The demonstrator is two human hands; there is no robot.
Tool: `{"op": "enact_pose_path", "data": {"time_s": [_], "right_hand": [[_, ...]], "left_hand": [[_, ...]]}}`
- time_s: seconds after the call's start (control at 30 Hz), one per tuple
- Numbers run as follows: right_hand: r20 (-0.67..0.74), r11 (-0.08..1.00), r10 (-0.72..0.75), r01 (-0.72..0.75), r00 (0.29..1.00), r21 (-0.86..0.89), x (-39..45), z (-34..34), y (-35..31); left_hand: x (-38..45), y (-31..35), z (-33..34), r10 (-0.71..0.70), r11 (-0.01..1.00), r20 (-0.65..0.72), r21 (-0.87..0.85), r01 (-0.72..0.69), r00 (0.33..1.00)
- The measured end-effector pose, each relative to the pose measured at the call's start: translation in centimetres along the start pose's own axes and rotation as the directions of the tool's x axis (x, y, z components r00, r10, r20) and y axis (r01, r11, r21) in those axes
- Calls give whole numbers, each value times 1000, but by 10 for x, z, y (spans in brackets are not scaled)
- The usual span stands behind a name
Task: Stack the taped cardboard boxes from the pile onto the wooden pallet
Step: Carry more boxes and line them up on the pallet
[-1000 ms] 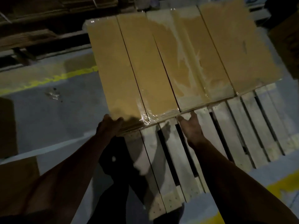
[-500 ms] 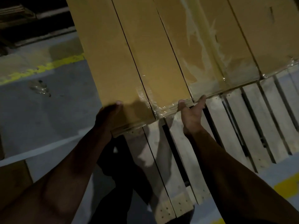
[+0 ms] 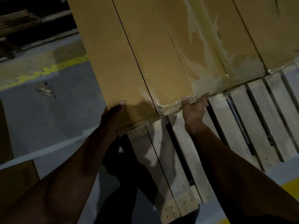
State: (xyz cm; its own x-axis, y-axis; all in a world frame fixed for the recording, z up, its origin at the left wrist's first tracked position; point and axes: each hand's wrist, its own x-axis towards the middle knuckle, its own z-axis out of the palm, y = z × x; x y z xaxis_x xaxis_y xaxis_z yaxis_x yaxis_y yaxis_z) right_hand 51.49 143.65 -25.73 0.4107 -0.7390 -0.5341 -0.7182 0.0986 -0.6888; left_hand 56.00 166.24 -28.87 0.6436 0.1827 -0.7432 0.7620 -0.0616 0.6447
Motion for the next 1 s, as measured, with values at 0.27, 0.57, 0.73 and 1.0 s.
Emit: {"op": "enact_pose_path", "data": {"time_s": [0.27,0.57,0.73,1.0], "right_hand": [[70,972,-98,111,993,-208,-38,-34,9],[248,785,-42,185,968,-591,-183,-137,82],[244,782,36,125,969,-610,-262,-191,118],[203,772,-74,185,976,-608,-375,-313,186]], "left_hand": [[-15,-2,-11,81,994,49,65,-84,995],[-135,-20,-50,-15,519,339,807,-283,941],[-229,-40,-64,-81,158,532,842,-516,843],[-400,-93,-70,-25,-210,673,720,-662,740]]}}
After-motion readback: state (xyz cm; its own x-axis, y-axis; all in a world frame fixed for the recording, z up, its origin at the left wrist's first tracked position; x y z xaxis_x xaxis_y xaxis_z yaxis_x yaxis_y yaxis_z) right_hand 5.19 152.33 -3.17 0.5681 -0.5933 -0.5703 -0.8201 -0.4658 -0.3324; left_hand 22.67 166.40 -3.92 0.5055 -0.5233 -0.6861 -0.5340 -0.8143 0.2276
